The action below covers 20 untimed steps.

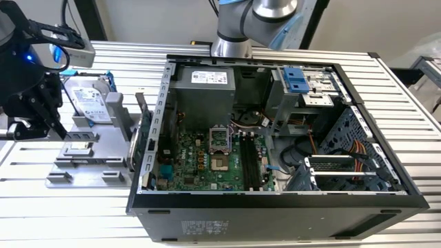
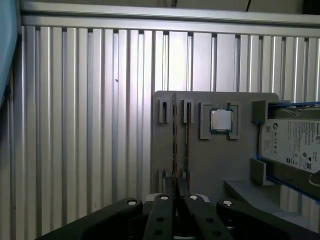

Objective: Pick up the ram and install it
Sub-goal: 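Pick up the ram and move it above insertion slot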

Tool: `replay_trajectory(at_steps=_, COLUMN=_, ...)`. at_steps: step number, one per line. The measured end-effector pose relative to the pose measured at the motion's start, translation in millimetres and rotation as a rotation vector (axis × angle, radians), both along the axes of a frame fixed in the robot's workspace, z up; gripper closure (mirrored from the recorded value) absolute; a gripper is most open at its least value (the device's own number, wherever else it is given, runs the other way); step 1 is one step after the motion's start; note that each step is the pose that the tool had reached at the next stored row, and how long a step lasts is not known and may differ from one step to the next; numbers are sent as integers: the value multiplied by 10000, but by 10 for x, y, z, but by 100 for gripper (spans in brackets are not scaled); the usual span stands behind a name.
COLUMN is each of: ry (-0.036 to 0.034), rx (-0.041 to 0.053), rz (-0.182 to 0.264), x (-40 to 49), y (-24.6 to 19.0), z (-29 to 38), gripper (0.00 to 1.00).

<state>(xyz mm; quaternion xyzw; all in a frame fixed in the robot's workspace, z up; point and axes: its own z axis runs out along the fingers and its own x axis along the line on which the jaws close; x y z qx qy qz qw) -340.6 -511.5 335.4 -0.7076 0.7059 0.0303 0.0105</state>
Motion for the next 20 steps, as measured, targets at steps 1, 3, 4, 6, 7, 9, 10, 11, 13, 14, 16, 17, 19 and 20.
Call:
replay_trajectory(at_steps=1, ry=0, rx=0, rz=0, x=0, y=0, z=2, gripper=100)
replay_trajectory(at_steps=3, ry=0, rx=0, rz=0, x=0, y=0, z=8, gripper=100)
replay_trajectory(at_steps=4, ry=1, rx=-2, rz=0, x=0, y=0, z=12, gripper=100)
replay_trajectory(at_steps=6, ry=3, rx=-2, rz=0, x=0, y=0, z=26, gripper=100)
replay_trajectory(at_steps=7, ry=2, rx=-2, rz=0, x=0, y=0, z=34, gripper=100)
replay_trajectory(at_steps=9, ry=1, rx=-1, rz=0, x=0, y=0, z=53, gripper=100)
replay_trajectory(at_steps=10, ry=1, rx=-2, rz=0, x=0, y=0, z=61, gripper=100)
replay_trajectory(at_steps=11, ry=0, rx=-4, rz=0, x=0, y=0, z=68, gripper=100)
replay_trajectory(at_steps=13, ry=1, rx=-9, rz=1, x=0, y=0, z=83, gripper=100)
replay_trajectory(at_steps=14, ry=-1, rx=-9, rz=1, x=0, y=0, z=88, gripper=100)
replay_trajectory(at_steps=16, ry=-4, rx=-9, rz=-2, x=-1, y=1, z=98, gripper=100)
replay_trajectory(at_steps=17, ry=-4, rx=-10, rz=-1, x=-1, y=1, z=103, gripper=100)
replay_trajectory(at_steps=19, ry=-6, rx=-10, rz=-1, x=0, y=1, z=109, gripper=100)
replay_trajectory(at_steps=20, ry=-8, rx=-11, rz=-1, x=0, y=0, z=112, gripper=100)
